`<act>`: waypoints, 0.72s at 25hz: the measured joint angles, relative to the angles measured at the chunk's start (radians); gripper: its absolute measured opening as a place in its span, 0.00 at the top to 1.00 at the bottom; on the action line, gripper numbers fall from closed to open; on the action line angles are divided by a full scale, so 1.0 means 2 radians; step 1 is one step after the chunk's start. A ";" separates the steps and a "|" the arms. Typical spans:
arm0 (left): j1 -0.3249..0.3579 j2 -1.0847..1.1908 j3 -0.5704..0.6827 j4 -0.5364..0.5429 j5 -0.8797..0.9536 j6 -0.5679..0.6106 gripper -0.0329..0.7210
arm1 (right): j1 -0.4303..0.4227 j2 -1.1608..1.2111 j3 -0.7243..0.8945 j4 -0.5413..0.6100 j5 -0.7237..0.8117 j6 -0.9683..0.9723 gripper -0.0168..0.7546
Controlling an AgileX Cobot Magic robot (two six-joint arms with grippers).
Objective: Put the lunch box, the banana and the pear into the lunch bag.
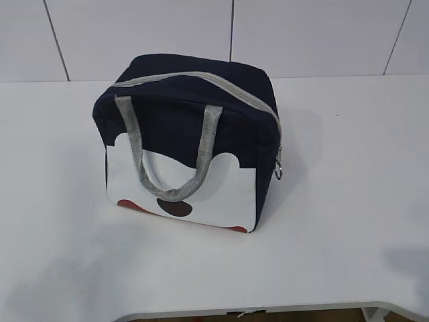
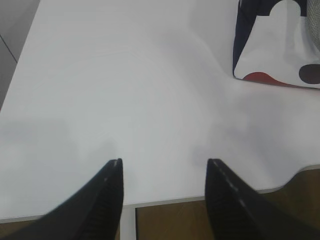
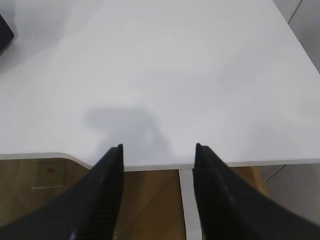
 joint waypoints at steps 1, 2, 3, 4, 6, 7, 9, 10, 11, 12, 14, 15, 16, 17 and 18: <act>0.000 0.000 0.000 0.000 0.000 0.000 0.46 | 0.000 0.000 0.000 0.000 0.000 0.000 0.47; 0.000 0.000 0.000 0.000 0.000 0.000 0.46 | 0.000 0.000 0.000 0.000 0.000 0.000 0.47; 0.000 0.000 0.000 0.000 0.000 0.000 0.46 | 0.000 0.000 0.000 0.000 0.000 0.000 0.47; 0.000 0.000 0.000 0.000 0.000 0.000 0.46 | 0.000 0.000 0.000 0.000 0.000 0.000 0.47; 0.000 0.000 0.000 0.000 0.000 0.000 0.46 | 0.000 0.000 0.000 0.000 0.000 0.000 0.47; 0.000 0.000 0.000 0.000 0.000 0.000 0.46 | 0.000 0.000 0.000 0.000 0.000 0.000 0.47; 0.000 0.000 0.000 0.000 0.000 0.000 0.46 | 0.000 0.000 0.000 0.000 0.000 0.000 0.47; 0.000 0.000 0.000 0.000 0.000 0.000 0.46 | 0.000 0.000 0.000 0.000 0.000 0.000 0.47; 0.000 0.000 0.000 0.000 0.000 0.000 0.46 | 0.000 0.000 0.000 0.000 0.000 0.000 0.47; 0.000 0.000 0.000 0.000 0.000 0.000 0.46 | 0.000 0.000 0.000 0.000 0.000 0.000 0.47; 0.000 0.000 0.000 0.000 0.000 0.000 0.46 | 0.000 0.000 0.000 0.000 0.000 0.000 0.47; 0.000 0.000 0.000 0.000 0.000 0.000 0.46 | 0.000 0.000 0.000 0.000 0.000 0.000 0.47; 0.000 0.000 0.000 0.000 0.000 0.000 0.46 | 0.000 0.000 0.000 0.000 0.000 0.000 0.47; 0.000 0.000 0.000 0.000 0.000 0.000 0.46 | 0.000 0.000 0.000 0.000 0.000 0.000 0.47; 0.000 0.000 0.000 0.000 0.000 0.000 0.46 | 0.000 0.000 0.000 0.000 0.000 0.000 0.47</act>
